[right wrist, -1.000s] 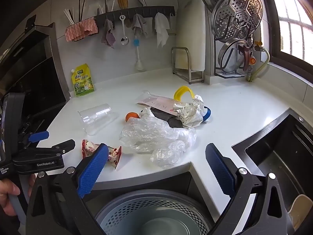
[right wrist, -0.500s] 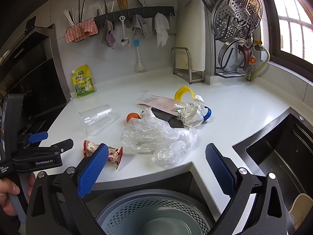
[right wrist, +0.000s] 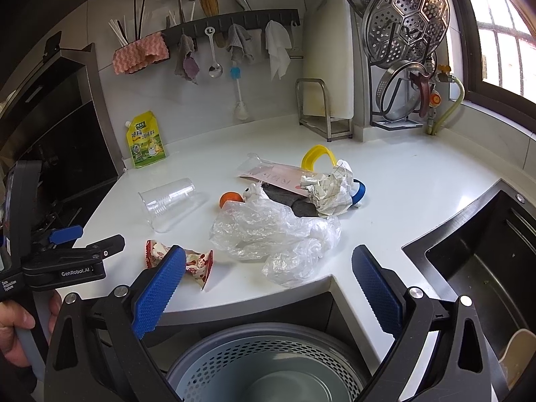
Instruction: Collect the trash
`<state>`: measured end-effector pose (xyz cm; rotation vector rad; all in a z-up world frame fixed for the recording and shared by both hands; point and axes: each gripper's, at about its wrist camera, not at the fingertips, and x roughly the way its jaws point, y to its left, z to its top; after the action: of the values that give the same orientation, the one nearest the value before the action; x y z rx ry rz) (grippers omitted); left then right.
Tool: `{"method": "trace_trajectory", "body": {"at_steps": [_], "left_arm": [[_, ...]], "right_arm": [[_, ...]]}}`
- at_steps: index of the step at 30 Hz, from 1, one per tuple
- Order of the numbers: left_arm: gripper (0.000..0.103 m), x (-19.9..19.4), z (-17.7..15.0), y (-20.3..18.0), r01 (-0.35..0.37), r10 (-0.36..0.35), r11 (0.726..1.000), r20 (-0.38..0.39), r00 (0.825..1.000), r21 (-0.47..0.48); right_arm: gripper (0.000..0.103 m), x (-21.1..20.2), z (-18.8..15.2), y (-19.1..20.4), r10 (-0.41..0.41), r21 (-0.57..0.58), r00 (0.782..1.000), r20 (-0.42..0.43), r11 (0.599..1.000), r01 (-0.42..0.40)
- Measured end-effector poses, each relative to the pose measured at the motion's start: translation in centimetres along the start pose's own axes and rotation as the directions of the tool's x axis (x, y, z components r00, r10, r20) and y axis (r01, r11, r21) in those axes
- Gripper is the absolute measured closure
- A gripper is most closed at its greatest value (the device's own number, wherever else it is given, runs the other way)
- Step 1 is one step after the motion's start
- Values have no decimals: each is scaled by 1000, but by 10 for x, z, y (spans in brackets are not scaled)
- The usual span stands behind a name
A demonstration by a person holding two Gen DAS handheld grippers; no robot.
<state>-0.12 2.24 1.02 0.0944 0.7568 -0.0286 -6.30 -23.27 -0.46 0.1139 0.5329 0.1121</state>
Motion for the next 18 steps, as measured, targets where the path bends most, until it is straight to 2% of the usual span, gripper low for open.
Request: {"method": "trace_trajectory", "body": {"at_steps": [18], "left_arm": [[6,-4,2,-1,-8,8,1000,6,1000,0]], "right_arm": [[8,-2,1,2,12,-13,1000,14,1000,-12]]}}
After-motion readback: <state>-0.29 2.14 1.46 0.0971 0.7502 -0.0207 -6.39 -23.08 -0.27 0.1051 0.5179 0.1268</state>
